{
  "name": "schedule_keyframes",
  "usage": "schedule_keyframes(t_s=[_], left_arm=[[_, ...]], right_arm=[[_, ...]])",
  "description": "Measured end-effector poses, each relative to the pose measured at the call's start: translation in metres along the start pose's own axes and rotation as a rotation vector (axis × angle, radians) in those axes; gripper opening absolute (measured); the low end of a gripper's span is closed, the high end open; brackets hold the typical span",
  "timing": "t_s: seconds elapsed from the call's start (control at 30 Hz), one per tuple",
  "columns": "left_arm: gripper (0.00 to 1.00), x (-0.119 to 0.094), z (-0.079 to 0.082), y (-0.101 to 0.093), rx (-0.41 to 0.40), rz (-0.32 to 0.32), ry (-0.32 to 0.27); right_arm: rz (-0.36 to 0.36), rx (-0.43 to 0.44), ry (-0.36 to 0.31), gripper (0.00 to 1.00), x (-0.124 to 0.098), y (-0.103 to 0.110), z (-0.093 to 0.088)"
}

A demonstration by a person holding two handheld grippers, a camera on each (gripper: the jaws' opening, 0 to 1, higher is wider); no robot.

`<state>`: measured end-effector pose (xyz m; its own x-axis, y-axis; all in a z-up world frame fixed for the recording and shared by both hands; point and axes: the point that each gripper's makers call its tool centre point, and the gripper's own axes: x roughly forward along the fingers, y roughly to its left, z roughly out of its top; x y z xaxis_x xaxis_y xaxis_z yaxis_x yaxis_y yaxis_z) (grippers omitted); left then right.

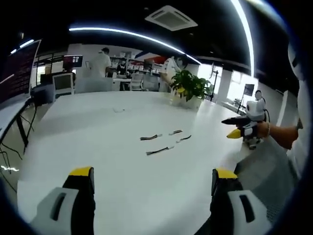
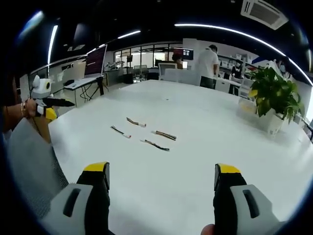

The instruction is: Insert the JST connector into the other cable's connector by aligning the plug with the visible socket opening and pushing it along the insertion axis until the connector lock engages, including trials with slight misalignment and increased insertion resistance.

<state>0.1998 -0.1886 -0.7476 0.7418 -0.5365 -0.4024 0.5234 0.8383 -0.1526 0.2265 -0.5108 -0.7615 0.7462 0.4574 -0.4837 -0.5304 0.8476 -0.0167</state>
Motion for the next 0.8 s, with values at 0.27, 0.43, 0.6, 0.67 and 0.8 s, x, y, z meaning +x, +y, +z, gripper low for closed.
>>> schedule_keyframes(t_s=[0.27,0.43,0.6,0.67,0.8], left_arm=[[0.99,0.008,0.004,0.003,0.011,-0.007,0.009],[0.99,0.012,0.003,0.003,0.016,-0.014,0.017],[0.99,0.016,0.007,0.005,0.022,-0.015,0.015],[0.99,0.017,0.007,0.005,0.024,-0.018,0.017],[0.99,0.020,0.009,0.008,0.032,-0.021,0.020]], right_arm=[[-0.001,-0.004,0.001,0.87,0.005,-0.003,0.003],[0.000,-0.009,0.006,0.87,0.008,-0.004,0.003],[-0.001,-0.009,0.007,0.87,0.010,-0.006,0.004],[-0.001,-0.010,0.008,0.87,0.010,-0.008,0.005],[-0.001,-0.014,0.006,0.87,0.012,-0.009,0.007]])
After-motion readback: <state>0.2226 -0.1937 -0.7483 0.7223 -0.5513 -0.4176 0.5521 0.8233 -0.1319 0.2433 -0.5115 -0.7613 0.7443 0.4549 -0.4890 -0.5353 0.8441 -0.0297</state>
